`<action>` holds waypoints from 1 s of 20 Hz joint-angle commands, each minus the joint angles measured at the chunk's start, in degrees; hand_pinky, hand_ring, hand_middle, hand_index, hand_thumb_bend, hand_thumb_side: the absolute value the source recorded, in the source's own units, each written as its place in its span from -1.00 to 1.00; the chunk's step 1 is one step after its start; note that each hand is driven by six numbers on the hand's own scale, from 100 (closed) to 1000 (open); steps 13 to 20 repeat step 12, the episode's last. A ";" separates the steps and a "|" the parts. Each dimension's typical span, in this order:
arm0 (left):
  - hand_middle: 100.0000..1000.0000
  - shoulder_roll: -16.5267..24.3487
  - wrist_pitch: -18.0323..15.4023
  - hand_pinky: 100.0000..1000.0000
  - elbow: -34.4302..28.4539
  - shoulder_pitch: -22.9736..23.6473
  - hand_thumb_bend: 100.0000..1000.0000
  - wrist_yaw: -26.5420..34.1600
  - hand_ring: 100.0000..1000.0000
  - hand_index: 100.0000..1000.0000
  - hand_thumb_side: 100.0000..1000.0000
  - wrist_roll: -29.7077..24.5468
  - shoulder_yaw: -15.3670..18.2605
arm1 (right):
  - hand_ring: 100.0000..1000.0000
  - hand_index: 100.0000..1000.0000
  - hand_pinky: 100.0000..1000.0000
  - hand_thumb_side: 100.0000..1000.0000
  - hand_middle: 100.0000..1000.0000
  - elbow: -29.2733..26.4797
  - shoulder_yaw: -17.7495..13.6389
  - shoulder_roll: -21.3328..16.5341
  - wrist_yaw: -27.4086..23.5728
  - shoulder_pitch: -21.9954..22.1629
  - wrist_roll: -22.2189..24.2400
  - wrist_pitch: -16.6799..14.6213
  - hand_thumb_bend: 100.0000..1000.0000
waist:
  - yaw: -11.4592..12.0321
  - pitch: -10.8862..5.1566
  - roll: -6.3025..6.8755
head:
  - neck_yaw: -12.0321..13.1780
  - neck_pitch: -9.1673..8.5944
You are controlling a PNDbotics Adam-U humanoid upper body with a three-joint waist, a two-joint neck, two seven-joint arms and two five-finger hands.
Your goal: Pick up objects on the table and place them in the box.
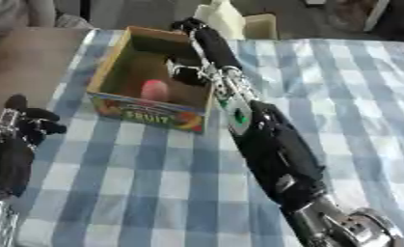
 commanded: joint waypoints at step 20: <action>-0.08 0.75 -0.35 0.34 -0.61 0.65 -0.83 -0.43 -0.09 0.00 0.64 0.88 1.21 | 0.70 0.64 0.04 -0.66 0.49 -10.52 -0.86 -15.34 -22.65 5.51 -0.81 2.92 -1.00 | -2.42 -1.76 0.82 | 2.62 0.08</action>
